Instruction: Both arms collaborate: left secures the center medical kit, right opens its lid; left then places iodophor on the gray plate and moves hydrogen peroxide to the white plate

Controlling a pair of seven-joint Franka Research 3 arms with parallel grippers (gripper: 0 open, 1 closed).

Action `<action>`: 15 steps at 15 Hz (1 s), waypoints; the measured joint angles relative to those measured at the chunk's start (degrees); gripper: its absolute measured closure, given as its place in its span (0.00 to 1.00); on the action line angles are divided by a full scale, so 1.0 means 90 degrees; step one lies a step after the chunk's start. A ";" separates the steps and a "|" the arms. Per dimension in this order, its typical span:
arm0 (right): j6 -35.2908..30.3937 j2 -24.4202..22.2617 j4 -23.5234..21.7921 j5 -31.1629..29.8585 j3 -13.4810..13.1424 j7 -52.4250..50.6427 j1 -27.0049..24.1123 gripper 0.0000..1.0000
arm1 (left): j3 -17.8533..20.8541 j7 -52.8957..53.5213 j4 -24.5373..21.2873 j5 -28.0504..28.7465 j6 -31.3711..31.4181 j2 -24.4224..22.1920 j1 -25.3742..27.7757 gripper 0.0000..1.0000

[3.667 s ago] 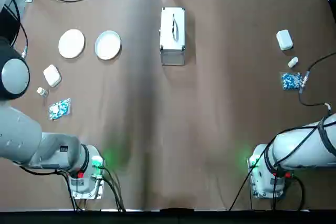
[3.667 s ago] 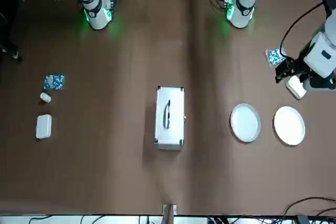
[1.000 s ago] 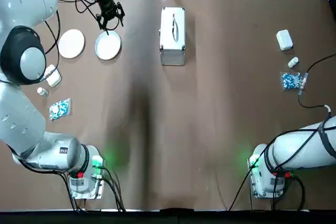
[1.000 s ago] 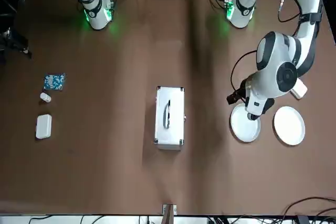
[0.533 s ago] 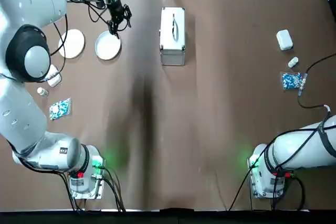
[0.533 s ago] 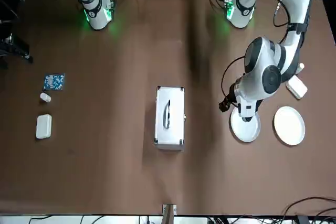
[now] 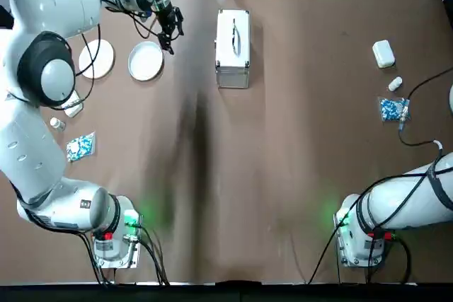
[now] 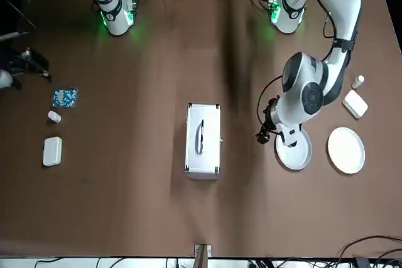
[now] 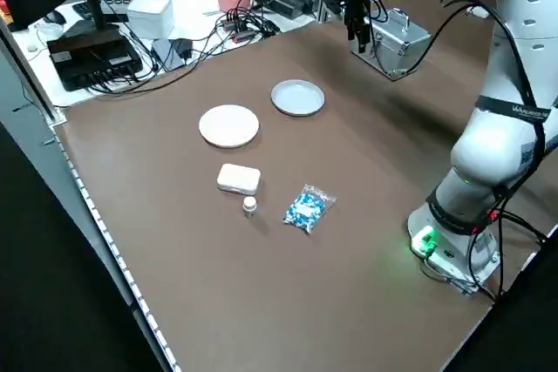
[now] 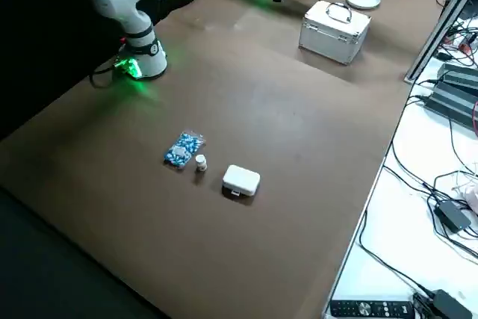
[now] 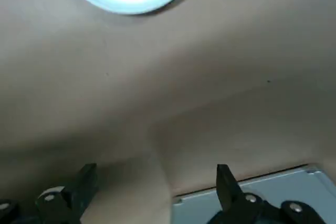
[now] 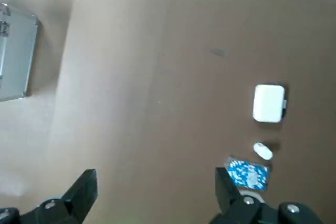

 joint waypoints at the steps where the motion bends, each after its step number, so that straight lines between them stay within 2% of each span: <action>1: 0.0077 0.0069 0.0000 0.0001 0.0007 0.0160 0.0158 0.01 | -0.0002 -0.0278 0.0000 0.0000 0.0155 0.0053 -0.0091 0.00; 4: 0.0314 0.0253 0.0000 0.0042 0.0035 0.0721 0.0629 0.01 | -0.0004 -0.1247 0.0004 0.0000 0.0591 0.0204 -0.0304 0.00; 7: 0.0388 0.0470 -0.0002 0.0521 0.0044 0.1028 0.0920 0.01 | -0.0004 -0.2168 0.0042 0.0000 0.0854 0.0401 -0.0612 0.00; 9: 0.0852 0.0728 -0.0003 0.0765 0.0050 0.1478 0.1255 0.05 | -0.0005 -0.2873 0.0285 0.0000 0.0999 0.0716 -0.0829 0.00; 15: 0.1893 0.1411 -0.0008 0.1006 0.0068 0.2797 0.2267 0.18 | -0.0008 -0.3577 0.0941 0.0000 0.1248 0.1424 -0.1143 0.00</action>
